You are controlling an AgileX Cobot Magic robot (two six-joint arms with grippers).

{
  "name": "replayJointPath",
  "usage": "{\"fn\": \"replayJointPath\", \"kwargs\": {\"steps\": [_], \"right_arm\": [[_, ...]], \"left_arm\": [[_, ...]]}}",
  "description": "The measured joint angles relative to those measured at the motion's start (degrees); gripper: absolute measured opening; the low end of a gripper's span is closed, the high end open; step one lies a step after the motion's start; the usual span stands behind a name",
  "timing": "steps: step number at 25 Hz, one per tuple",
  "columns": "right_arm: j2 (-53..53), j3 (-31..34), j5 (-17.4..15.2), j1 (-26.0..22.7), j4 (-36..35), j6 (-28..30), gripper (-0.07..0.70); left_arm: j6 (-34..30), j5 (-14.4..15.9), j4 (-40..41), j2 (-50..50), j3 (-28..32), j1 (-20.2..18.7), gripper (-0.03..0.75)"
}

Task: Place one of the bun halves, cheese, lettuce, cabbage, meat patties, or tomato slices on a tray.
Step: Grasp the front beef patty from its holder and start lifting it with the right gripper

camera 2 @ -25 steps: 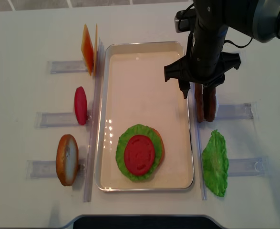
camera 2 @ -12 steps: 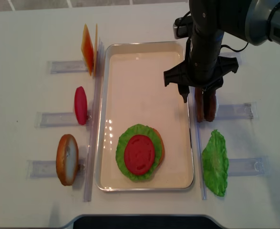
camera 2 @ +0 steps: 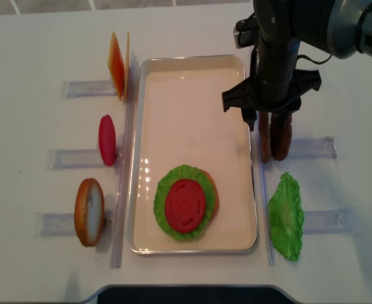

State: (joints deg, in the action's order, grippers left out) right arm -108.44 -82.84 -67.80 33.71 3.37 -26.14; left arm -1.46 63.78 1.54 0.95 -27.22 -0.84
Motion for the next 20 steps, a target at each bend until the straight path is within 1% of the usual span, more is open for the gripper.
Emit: {"fn": "replayJointPath", "kwargs": {"steps": [8,17,20], "right_arm": [[0.0,0.0,0.6,0.0,0.1,0.0,0.340],[-0.2,0.0,0.8,0.0,1.1,0.0,0.274],[-0.3,0.0,0.6,0.0,1.6,0.0,0.232]], "left_arm": [[0.0,0.0,0.0,0.0,0.0,0.0,0.000],[0.0,0.0,0.0,0.0,0.0,0.0,0.000],[0.0,0.0,0.0,0.0,0.0,0.0,0.000]]}}
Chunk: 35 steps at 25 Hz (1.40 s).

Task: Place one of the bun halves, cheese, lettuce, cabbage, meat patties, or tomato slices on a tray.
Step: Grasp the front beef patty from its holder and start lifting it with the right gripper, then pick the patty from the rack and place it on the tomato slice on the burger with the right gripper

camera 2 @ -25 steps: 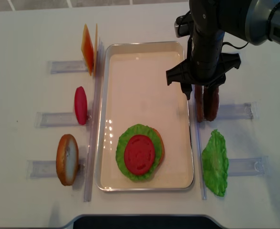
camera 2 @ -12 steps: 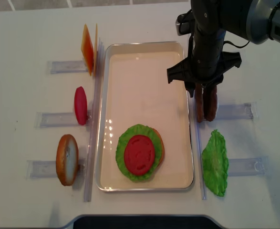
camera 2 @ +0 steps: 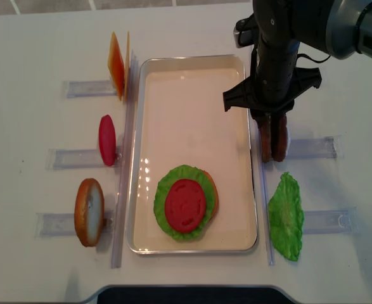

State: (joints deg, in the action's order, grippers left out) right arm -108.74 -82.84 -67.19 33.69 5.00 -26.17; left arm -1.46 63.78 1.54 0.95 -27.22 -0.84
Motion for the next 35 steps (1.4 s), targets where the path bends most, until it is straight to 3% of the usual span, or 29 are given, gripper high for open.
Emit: {"fn": "replayJointPath", "kwargs": {"steps": [5,24,35], "right_arm": [[-0.1,0.0,-0.5,0.0,1.6,0.0,0.138],[1.9,0.0,-2.3,0.0,1.3,0.0,0.137],[7.8,0.0,-2.7,0.0,-3.5,0.0,0.137]], "left_arm": [[0.0,0.0,0.0,0.0,0.0,0.0,0.000],[0.0,0.0,0.0,0.0,0.0,0.0,0.000],[0.0,0.0,0.0,0.0,0.0,0.0,0.000]]}}
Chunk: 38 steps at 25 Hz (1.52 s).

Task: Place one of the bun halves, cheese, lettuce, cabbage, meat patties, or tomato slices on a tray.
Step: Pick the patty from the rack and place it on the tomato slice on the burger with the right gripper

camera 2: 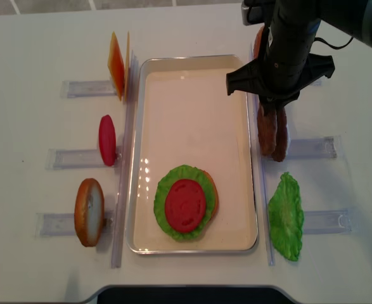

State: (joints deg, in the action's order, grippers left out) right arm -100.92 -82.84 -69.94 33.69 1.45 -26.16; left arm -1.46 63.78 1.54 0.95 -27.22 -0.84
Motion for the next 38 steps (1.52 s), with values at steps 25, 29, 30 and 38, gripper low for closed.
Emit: {"fn": "replayJointPath", "kwargs": {"steps": [25,29,30,38], "right_arm": [[16.4,10.8,9.3,5.1,-13.4,-2.9,0.137],[17.4,15.4,19.5,7.8,-16.5,-2.9,0.137],[17.5,16.6,22.3,8.4,-17.8,-2.9,0.137],[17.6,21.8,35.5,13.1,-23.8,-0.8,0.137]], "left_arm": [[0.0,0.0,0.0,0.0,0.0,0.0,0.000],[0.0,0.0,0.0,0.0,0.0,0.0,0.000],[0.0,0.0,0.0,0.0,0.0,0.0,0.000],[0.0,0.0,0.0,0.0,0.0,0.0,0.000]]}}
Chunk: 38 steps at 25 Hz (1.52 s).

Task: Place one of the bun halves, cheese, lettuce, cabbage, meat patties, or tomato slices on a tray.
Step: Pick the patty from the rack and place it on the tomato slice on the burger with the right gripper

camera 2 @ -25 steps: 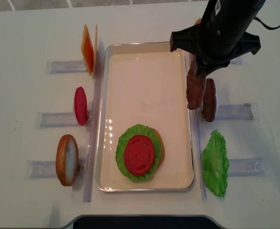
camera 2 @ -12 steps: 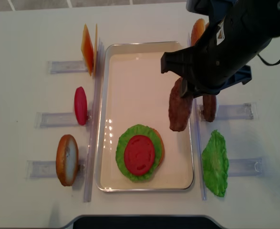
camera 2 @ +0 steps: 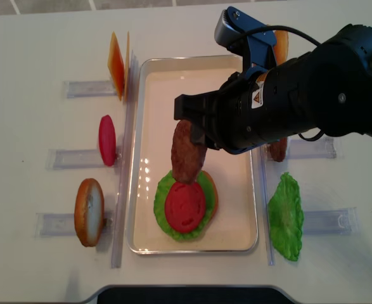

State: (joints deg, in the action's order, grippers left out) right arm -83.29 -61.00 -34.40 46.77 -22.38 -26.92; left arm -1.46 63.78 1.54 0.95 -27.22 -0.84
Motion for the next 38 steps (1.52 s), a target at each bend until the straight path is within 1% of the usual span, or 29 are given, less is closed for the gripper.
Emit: {"fn": "replayJointPath", "kwargs": {"steps": [2,5,9,13,15,17,20,22,25,28,30,33,38], "right_arm": [[0.0,0.0,0.5,0.2,-0.1,0.2,0.137],[0.0,0.0,0.5,0.2,-0.1,0.2,0.137],[-0.1,0.1,-0.5,0.2,-0.1,0.2,0.137],[-2.6,0.6,-1.6,0.7,-0.9,1.2,0.137],[-4.5,0.6,-1.6,1.2,-3.4,4.0,0.137],[-6.4,0.6,-1.4,1.3,-7.7,8.8,0.137],[-8.4,0.6,0.4,1.3,-14.7,16.0,0.137],[-9.0,0.6,1.8,1.3,-17.9,19.4,0.137],[-10.1,0.6,2.8,1.3,-19.4,21.3,0.137],[-11.6,0.6,2.9,1.3,-19.9,22.8,0.137],[-12.2,0.6,2.7,1.1,-20.7,23.8,0.137],[-12.6,0.6,1.2,-0.4,-22.7,26.0,0.137],[-12.7,0.6,0.5,-2.3,-23.8,28.3,0.137]], "left_arm": [[0.0,0.0,0.0,0.0,0.0,0.0,0.000],[0.0,0.0,0.0,0.0,0.0,0.0,0.000],[0.0,0.0,0.0,0.0,0.0,0.0,0.000],[0.0,0.0,0.0,0.0,0.0,0.0,0.000],[0.0,0.0,0.0,0.0,0.0,0.0,0.000],[0.0,0.0,0.0,0.0,0.0,0.0,0.000],[0.0,0.0,0.0,0.0,0.0,0.0,0.000],[0.0,0.0,0.0,0.0,0.0,0.0,0.000],[0.0,0.0,0.0,0.0,0.0,0.0,0.000],[0.0,0.0,0.0,0.0,0.0,0.0,0.000],[0.0,0.0,0.0,0.0,0.0,0.0,-0.001],[0.0,0.0,0.0,0.0,0.0,0.0,0.000],[-0.5,0.0,0.0,0.0,0.0,0.0,0.000]]}}
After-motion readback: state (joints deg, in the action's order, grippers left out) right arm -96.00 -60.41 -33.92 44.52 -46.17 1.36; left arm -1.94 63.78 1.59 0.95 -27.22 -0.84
